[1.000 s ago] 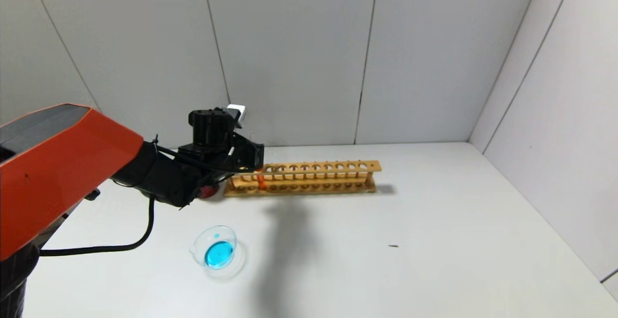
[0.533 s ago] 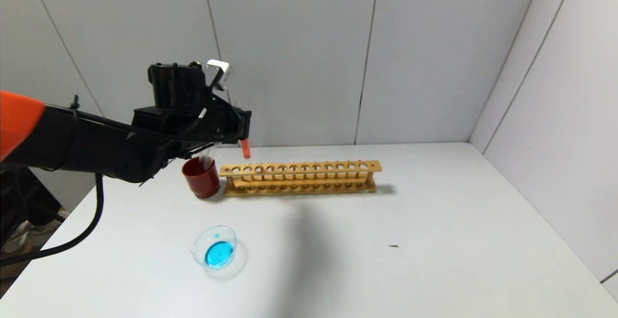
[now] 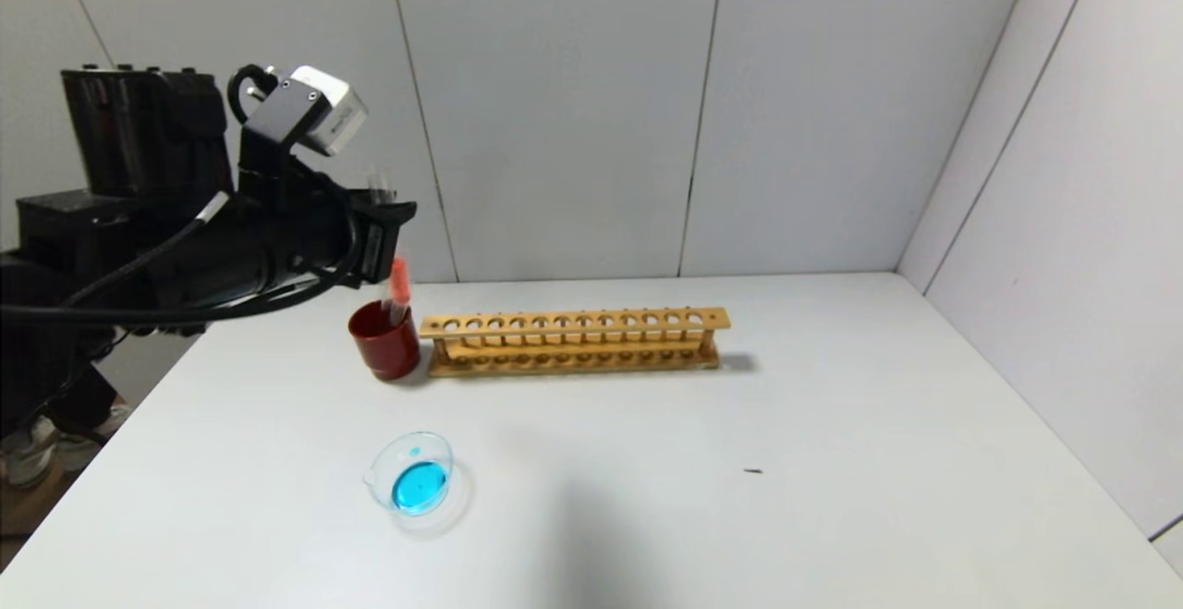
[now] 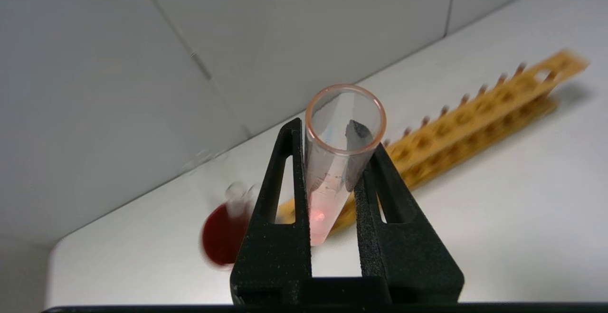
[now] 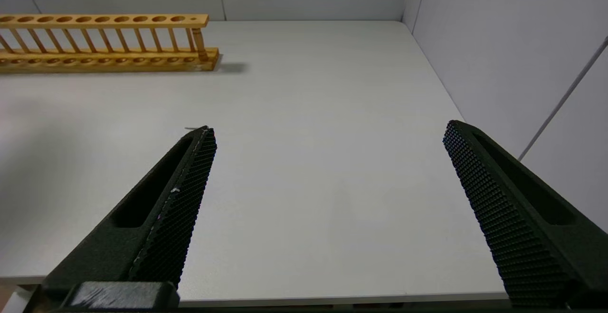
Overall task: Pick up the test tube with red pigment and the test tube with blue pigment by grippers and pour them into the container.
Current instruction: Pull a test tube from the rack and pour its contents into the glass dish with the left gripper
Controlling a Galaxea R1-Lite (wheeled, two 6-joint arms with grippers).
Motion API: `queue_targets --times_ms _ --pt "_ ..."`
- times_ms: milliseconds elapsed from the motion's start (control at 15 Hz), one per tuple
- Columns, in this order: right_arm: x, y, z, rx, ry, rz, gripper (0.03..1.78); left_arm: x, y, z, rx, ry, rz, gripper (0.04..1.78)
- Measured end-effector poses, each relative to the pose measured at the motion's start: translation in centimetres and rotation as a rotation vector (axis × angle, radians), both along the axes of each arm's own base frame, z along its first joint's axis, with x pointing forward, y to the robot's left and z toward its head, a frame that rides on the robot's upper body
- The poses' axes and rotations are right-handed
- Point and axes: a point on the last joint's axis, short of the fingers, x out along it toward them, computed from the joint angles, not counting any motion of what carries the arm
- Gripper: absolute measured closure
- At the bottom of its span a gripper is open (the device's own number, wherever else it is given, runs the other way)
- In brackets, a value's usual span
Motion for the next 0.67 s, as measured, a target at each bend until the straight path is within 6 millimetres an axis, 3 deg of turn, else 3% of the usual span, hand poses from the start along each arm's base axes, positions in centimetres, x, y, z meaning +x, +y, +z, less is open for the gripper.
queue_targets --times_ms 400,667 --pt "0.0 0.0 0.0 0.0 0.0 0.0 0.06 -3.6 3.0 -2.2 0.231 -0.18 0.037 1.51" --pt "0.0 0.0 0.0 0.0 0.0 0.0 0.06 -5.0 4.1 -5.4 0.435 -0.225 0.047 1.51"
